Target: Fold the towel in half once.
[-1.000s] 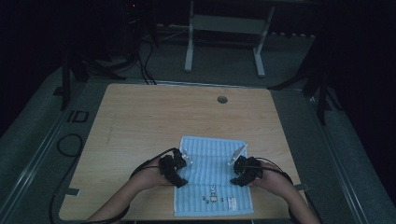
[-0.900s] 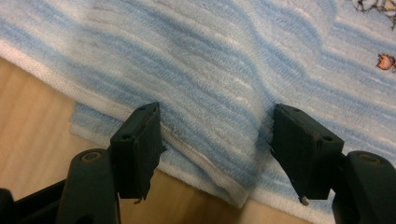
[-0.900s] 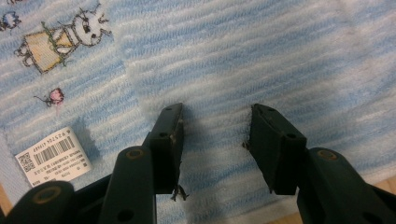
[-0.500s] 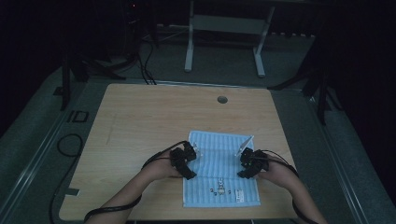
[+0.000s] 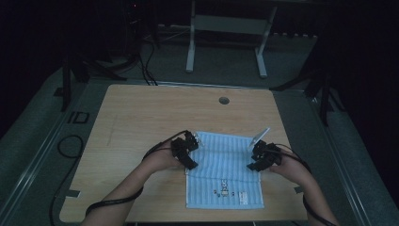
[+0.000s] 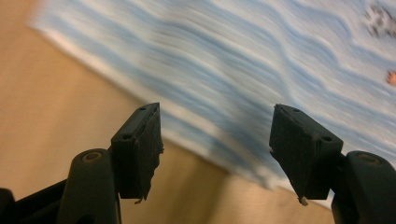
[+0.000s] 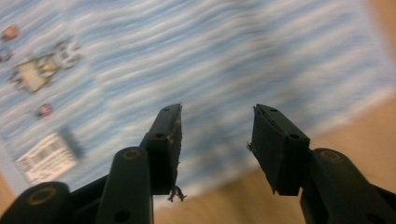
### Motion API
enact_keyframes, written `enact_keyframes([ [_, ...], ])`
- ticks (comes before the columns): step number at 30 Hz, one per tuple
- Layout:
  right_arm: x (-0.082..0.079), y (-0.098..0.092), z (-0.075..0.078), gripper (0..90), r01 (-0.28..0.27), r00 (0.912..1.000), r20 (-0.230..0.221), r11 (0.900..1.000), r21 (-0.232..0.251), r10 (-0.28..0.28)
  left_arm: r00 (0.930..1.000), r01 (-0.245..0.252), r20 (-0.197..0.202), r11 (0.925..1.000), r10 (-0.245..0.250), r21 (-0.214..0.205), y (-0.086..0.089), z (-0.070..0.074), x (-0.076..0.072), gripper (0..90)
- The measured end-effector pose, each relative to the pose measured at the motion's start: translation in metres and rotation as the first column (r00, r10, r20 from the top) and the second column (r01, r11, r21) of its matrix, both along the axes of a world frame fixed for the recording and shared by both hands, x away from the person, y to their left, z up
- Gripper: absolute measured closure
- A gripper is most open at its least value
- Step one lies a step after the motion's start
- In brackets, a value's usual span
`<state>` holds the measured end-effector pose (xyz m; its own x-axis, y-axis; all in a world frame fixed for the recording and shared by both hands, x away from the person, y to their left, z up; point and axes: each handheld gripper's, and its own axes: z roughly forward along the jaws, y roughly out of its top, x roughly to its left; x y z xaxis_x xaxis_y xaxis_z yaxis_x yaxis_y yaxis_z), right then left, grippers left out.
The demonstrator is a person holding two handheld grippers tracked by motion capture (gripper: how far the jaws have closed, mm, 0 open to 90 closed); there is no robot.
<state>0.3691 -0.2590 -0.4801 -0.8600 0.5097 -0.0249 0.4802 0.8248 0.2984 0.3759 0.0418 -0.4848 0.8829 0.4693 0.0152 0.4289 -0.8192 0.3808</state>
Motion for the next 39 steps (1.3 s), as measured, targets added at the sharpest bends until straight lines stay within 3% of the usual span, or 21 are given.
enact_keyframes([
  [3, 0.010, -0.003, 0.009, 53.6, 0.021, 0.9995, 0.022, 0.9997, -0.009, -0.021, 0.9996, -0.028, 0.002, 0.9996, 0.028, -0.009, 0.003, 0.007, 0.013, 34.2],
  [4, 0.016, -0.005, 0.012, 53.6, 0.031, 0.9991, 0.029, 0.9995, -0.010, -0.031, 0.9982, -0.059, 0.009, 0.9982, 0.059, -0.015, 0.003, 0.010, 0.024, 34.2],
  [8, 0.044, -0.010, 0.019, 54.5, 0.110, 0.9926, 0.053, 0.9940, 0.006, -0.110, 0.9920, -0.124, 0.024, 0.9921, 0.124, -0.020, -0.001, 0.007, 0.049, 34.2],
  [13, 0.075, -0.011, 0.006, 55.9, 0.196, 0.9800, 0.040, 0.9805, -0.017, -0.195, 0.9898, -0.142, 0.020, 0.9897, 0.141, 0.020, -0.014, -0.008, 0.071, 34.2],
  [18, 0.093, -0.008, -0.010, 55.5, 0.230, 0.9731, 0.018, 0.9715, -0.055, -0.230, 0.9905, -0.138, 0.011, 0.9900, 0.137, 0.032, -0.025, -0.018, 0.086, 34.3],
  [22, 0.102, -0.009, -0.021, 55.4, 0.260, 0.9653, 0.003, 0.9614, -0.089, -0.261, 0.9856, -0.169, 0.000, 0.9855, 0.169, 0.018, -0.025, -0.023, 0.096, 34.3],
  [26, 0.106, -0.012, -0.029, 55.4, 0.282, 0.9588, -0.010, 0.9539, -0.104, -0.284, 0.9834, -0.181, -0.012, 0.9830, 0.181, 0.031, -0.024, -0.030, 0.101, 35.5],
  [30, 0.106, -0.012, -0.035, 55.4, 0.271, 0.9609, -0.022, 0.9533, -0.134, -0.276, 0.9824, -0.185, -0.017, 0.9818, 0.186, 0.041, -0.023, -0.034, 0.103, 39.0],
  [33, 0.108, -0.015, -0.036, 59.5, 0.278, 0.9570, -0.055, 0.9545, -0.108, -0.285, 0.9820, -0.186, -0.026, 0.9818, 0.187, 0.037, -0.022, -0.039, 0.103, 44.1],
  [34, 0.108, -0.015, -0.036, 61.0, 0.272, 0.9586, -0.057, 0.9564, -0.106, -0.279, 0.9821, -0.185, -0.033, 0.9826, 0.186, 0.017, -0.022, -0.040, 0.103, 45.0],
  [36, 0.107, -0.015, -0.036, 67.4, 0.270, 0.9575, -0.078, 0.9583, -0.093, -0.277, 0.9832, -0.178, -0.037, 0.9839, 0.179, 0.011, -0.022, -0.040, 0.103, 48.4],
  [39, 0.106, -0.012, -0.036, 77.1, 0.248, 0.9630, -0.082, 0.9635, -0.101, -0.256, 0.9850, -0.167, -0.041, 0.9859, 0.167, 0.010, -0.024, -0.039, 0.101, 54.7],
])
